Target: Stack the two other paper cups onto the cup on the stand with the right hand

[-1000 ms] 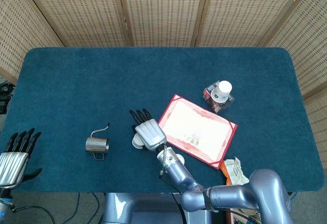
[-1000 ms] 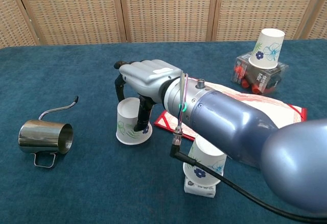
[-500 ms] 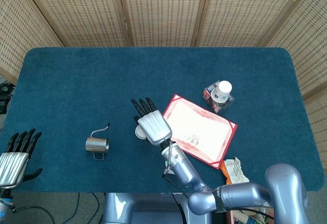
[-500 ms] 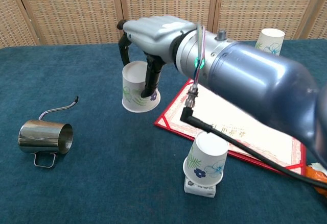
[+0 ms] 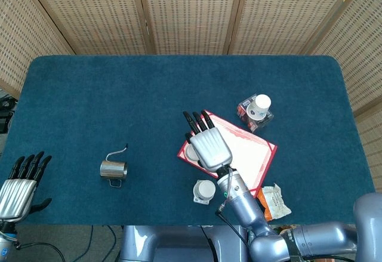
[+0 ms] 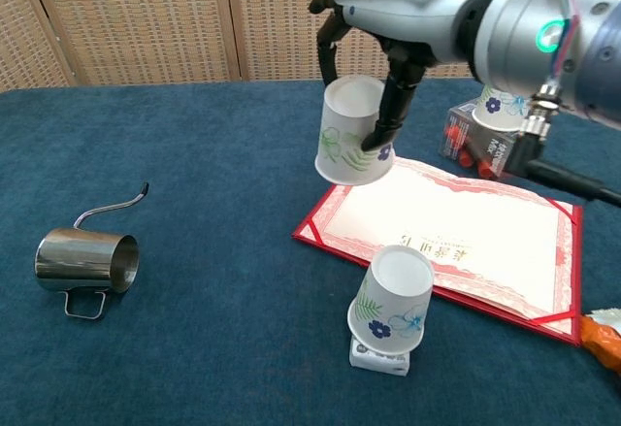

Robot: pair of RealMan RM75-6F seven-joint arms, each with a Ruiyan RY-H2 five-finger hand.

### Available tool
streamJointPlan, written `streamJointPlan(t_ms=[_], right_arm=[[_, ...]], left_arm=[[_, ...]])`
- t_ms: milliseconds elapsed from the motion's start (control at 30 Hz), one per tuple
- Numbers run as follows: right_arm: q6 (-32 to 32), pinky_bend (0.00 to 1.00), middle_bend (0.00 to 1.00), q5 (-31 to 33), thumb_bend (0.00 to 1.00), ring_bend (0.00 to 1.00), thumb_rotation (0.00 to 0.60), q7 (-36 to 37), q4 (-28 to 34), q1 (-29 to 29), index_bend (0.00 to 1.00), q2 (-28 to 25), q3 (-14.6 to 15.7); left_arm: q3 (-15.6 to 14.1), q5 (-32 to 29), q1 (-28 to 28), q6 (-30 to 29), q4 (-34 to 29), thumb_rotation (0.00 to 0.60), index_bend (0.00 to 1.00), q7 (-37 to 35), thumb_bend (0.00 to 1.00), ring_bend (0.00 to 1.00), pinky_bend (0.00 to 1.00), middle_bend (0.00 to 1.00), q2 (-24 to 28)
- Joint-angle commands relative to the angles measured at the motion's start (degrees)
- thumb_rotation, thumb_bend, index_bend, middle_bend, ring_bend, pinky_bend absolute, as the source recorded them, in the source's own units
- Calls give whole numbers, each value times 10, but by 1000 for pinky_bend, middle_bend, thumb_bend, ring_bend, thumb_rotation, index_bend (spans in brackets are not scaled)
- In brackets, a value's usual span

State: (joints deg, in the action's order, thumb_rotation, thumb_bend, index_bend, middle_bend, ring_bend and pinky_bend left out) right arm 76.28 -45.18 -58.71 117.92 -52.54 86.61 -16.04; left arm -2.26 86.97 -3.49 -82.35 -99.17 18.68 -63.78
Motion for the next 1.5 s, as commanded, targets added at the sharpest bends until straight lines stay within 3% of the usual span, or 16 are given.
streamJointPlan(t_ms=[33, 400, 700, 1500], right_arm=[[9, 0, 52, -11, 100, 0, 600, 6, 17, 11, 503, -12, 15], [39, 0, 52, -60, 100, 0, 600, 20, 114, 42, 510, -30, 69], [61, 0, 52, -78, 101, 0, 600, 13, 126, 62, 512, -23, 103], [68, 0, 52, -91, 100, 0, 600, 2, 144, 88, 518, -31, 132]], left_arm=[[0, 0, 0, 0, 0, 600, 0, 1, 185, 0, 0, 0, 0], [0, 1, 0, 0, 0, 600, 0, 3, 184, 0, 0, 0, -1], [-3, 8, 1, -4, -1, 600, 0, 1, 185, 0, 0, 0, 0], [-3, 10, 0, -3, -3, 600, 0, 7, 185, 0, 0, 0, -2]])
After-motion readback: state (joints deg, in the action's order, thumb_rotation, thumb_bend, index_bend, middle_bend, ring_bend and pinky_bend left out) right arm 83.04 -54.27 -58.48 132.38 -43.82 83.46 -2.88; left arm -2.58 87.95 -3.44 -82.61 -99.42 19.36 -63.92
